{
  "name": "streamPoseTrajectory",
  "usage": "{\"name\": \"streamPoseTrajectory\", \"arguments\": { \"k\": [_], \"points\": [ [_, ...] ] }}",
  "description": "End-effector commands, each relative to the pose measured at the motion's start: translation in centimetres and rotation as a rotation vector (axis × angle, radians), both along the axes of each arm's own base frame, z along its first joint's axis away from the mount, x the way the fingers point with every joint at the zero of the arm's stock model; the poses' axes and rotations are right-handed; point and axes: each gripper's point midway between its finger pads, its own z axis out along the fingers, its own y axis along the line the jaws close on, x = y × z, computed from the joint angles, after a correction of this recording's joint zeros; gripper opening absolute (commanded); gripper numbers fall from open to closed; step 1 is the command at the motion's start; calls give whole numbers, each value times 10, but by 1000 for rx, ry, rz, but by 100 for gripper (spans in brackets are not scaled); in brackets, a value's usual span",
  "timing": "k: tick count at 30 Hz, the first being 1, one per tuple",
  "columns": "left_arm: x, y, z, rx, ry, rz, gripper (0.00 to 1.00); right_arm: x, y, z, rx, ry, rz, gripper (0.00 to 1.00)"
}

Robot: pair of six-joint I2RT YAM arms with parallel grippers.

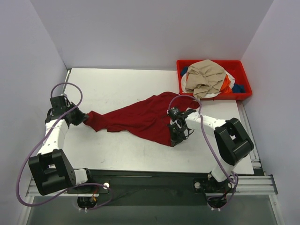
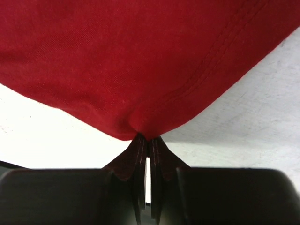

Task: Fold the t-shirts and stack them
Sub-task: Flatten out the tshirt

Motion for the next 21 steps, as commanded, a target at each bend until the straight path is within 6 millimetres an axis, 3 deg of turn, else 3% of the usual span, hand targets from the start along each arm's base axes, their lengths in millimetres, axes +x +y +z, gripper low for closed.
{"name": "streamPoseTrajectory", "arguments": {
  "k": [1,5,8,9,11,12,14,15,16,18,19,20,21],
  "points": [
    [9,2,18,1,-69,18,0,-2,-7,9,-13,24,-8,0],
    [21,7,33,-2,-98,55,0,22,-11,50,11,-40,-41,0],
    [42,13,66,-7,-173,86,0,58,-12,104,50,-164,-68,0],
    [53,15,88,-5,-227,96,0,78,-7,137,81,-234,-77,0],
    [70,19,110,-39,-287,136,0,102,-12,168,98,-306,-107,0],
    [79,18,126,-48,-326,139,0,124,-8,203,133,-389,-118,0],
    [101,22,169,-69,-424,158,0,148,-13,236,161,-469,-149,0],
    [107,21,186,-82,-460,161,0,166,-10,267,191,-545,-158,0],
    [117,22,217,-80,-529,153,0,176,-11,286,209,-593,-167,0],
    [123,20,251,-95,-608,148,0,194,-14,313,229,-666,-188,0],
    [122,21,269,-95,-645,146,0,201,-16,353,266,-767,-199,0],
    [120,21,300,-89,-711,143,0,205,-19,368,272,-808,-207,0],
    [116,22,319,-83,-752,145,0,206,-21,386,279,-861,-210,0]
  ]
}}
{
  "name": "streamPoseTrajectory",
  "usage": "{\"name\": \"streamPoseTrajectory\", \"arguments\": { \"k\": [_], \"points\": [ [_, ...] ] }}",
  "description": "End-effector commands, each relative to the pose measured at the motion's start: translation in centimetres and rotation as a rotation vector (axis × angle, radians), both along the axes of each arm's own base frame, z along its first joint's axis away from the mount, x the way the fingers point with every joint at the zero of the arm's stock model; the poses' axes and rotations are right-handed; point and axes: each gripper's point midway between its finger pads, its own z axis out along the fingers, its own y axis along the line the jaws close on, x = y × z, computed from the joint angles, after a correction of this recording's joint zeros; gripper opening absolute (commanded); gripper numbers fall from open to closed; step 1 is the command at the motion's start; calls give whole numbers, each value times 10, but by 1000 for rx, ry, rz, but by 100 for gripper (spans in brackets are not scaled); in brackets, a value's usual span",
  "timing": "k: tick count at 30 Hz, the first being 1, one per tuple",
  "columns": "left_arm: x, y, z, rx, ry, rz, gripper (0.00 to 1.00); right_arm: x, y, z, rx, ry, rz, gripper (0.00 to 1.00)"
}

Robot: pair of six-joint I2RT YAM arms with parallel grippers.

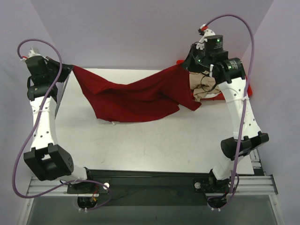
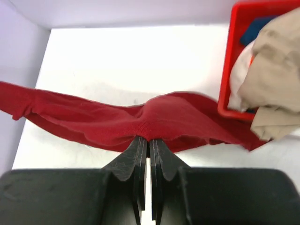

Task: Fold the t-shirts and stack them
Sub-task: Flatten out the tshirt

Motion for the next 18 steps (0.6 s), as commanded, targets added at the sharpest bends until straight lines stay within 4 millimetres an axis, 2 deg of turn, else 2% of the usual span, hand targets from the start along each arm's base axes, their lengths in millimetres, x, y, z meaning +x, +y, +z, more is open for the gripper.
{"name": "streamPoseTrajectory", "arguments": {
  "k": [1,2,3,4,5,6,7,8,9,10,14,16,18],
  "points": [
    [-11,-2,118,14,-295,15,0,0,-17,50,-36,-126,-45,0],
    [-20,-1,142,24,-347,24,0,-2,-21,64,-37,-170,-56,0],
    [-27,1,156,26,-378,41,0,-7,-26,86,-29,-236,-70,0],
    [-44,-1,179,29,-438,55,0,-11,-30,101,-25,-284,-77,0],
    [-55,-1,195,40,-478,70,0,-14,-35,106,-39,-312,-89,0],
    [-66,3,212,55,-527,106,0,-28,-40,137,-11,-413,-94,0],
    [-88,-1,233,72,-585,121,0,-34,-42,146,-6,-451,-94,0],
    [-99,-1,243,80,-615,141,0,-36,-43,142,-16,-461,-93,0],
    [-112,1,255,98,-650,169,0,-52,-47,170,22,-560,-98,0],
    [-130,-2,268,111,-689,180,0,-59,-49,178,32,-595,-97,0],
    [-165,-5,292,128,-758,227,0,-85,-43,203,47,-718,-69,0],
    [-176,-4,304,137,-799,244,0,-86,-45,213,48,-746,-90,0],
    [-179,-4,313,159,-832,251,0,-78,-42,213,43,-751,-95,0]
  ]
}}
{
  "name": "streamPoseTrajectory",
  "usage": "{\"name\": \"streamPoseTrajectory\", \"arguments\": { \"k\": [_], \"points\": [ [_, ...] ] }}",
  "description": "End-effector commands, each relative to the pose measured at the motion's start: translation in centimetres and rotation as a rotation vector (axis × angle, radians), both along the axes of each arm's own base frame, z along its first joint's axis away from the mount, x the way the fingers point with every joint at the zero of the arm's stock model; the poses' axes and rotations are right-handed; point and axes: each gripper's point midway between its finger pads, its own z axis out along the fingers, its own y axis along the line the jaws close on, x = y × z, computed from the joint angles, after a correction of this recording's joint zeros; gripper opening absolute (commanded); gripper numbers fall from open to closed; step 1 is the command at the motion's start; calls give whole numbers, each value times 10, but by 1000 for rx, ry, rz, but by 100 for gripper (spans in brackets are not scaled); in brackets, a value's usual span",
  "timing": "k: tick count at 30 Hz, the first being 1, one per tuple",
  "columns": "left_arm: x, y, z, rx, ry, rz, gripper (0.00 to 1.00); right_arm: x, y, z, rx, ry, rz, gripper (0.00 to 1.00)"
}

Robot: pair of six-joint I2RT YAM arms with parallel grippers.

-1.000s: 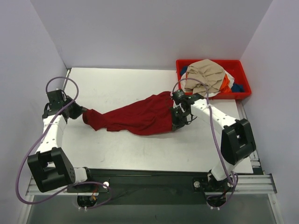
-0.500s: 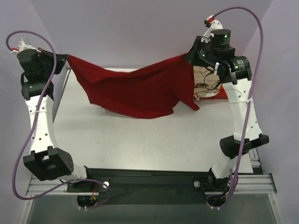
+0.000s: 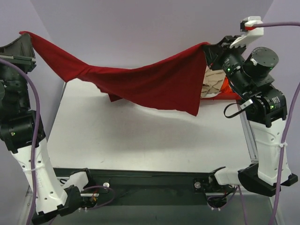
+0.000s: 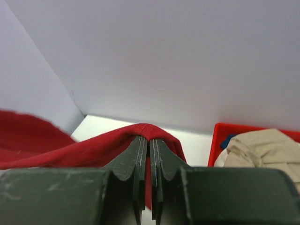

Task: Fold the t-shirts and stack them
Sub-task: Flatten out the tshirt

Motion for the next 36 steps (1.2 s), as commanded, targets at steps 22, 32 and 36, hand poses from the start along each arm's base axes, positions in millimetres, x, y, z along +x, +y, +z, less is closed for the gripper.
{"name": "streamPoseTrajectory", "arguments": {
  "k": [22,32,36],
  "points": [
    [128,-10,16,90,-31,-107,0,131,28,-5,-13,-67,-95,0],
    [7,-4,81,126,-210,74,0,54,24,55,-34,-257,-77,0],
    [-46,-5,106,167,-298,142,0,24,22,81,-29,-338,-64,0]
  ]
}}
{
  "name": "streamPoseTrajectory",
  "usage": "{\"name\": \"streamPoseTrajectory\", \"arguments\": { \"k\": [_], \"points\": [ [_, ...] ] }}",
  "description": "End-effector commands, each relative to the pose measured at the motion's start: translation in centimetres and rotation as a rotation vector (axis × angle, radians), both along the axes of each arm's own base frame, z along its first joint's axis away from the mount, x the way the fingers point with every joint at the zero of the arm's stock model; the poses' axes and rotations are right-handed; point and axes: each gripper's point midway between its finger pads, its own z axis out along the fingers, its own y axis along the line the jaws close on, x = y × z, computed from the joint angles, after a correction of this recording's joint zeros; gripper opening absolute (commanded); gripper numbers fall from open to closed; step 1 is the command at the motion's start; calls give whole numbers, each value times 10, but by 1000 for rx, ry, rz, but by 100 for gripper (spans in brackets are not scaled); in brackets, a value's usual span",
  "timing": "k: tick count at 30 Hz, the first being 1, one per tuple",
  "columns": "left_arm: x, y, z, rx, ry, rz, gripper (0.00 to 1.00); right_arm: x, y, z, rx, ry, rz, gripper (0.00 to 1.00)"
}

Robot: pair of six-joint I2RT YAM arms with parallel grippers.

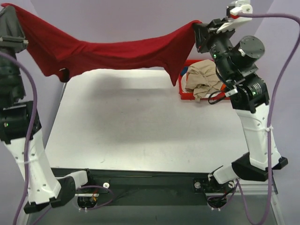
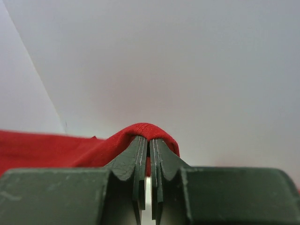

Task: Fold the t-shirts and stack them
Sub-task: Flatten out the tshirt

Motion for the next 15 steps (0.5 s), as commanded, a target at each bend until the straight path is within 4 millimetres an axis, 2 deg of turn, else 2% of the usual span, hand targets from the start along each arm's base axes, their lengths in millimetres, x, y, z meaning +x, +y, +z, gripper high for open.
{"name": "streamPoseTrajectory", "arguments": {
  "k": [1,2,6,7,8,10,11,13,14,15],
  "points": [
    [-53,6,38,42,-144,106,0,-26,-11,41,18,-149,-27,0],
    [-60,6,42,51,-157,119,0,-37,-16,52,29,-185,-25,0],
    [-91,1,61,72,-232,132,0,-61,-22,69,53,-250,-11,0],
    [-94,0,63,74,-242,134,0,-64,-23,70,55,-254,-7,0],
    [-99,-1,67,80,-261,135,0,-74,-27,82,81,-294,-2,0],
    [-97,-1,68,83,-268,137,0,-75,-25,83,97,-294,10,0],
    [-92,1,68,85,-266,144,0,-73,-24,81,101,-290,11,0],
    [-61,7,56,83,-212,145,0,-63,-23,75,101,-269,-14,0],
    [-45,9,49,79,-176,137,0,-49,-19,65,86,-242,-27,0],
    [-11,14,34,74,-114,128,0,-38,-22,58,76,-223,-50,0]
  ]
}}
